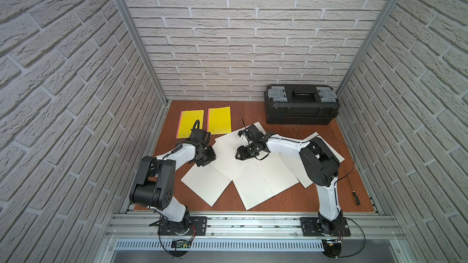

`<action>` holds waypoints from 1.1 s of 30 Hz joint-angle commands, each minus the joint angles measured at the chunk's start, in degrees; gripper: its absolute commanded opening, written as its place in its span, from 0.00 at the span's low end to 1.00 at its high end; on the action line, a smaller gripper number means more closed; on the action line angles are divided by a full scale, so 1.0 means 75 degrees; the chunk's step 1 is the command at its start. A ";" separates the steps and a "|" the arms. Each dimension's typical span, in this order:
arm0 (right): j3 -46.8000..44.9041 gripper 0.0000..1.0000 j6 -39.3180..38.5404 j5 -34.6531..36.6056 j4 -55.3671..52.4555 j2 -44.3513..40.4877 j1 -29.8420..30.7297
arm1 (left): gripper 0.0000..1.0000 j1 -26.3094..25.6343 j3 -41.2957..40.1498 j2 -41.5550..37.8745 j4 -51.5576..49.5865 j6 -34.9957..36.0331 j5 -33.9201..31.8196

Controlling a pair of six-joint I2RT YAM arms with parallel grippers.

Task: Close the notebook
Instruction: Adjust the notebook at the center of the board.

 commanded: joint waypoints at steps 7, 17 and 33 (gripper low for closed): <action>-0.0305 0.48 0.0047 0.0094 -0.0046 0.0026 0.0066 | 0.37 -0.0101 -0.0372 -0.0012 -0.0457 -0.0040 -0.0081; -0.0399 0.48 0.0088 0.0090 0.0025 -0.0006 0.0066 | 0.37 -0.0119 -0.0492 -0.0292 -0.0594 -0.0031 -0.0136; -0.0457 0.49 0.0153 0.0050 0.0127 0.0001 0.0066 | 0.37 0.0031 0.0026 0.0568 -0.0393 0.0052 -0.0361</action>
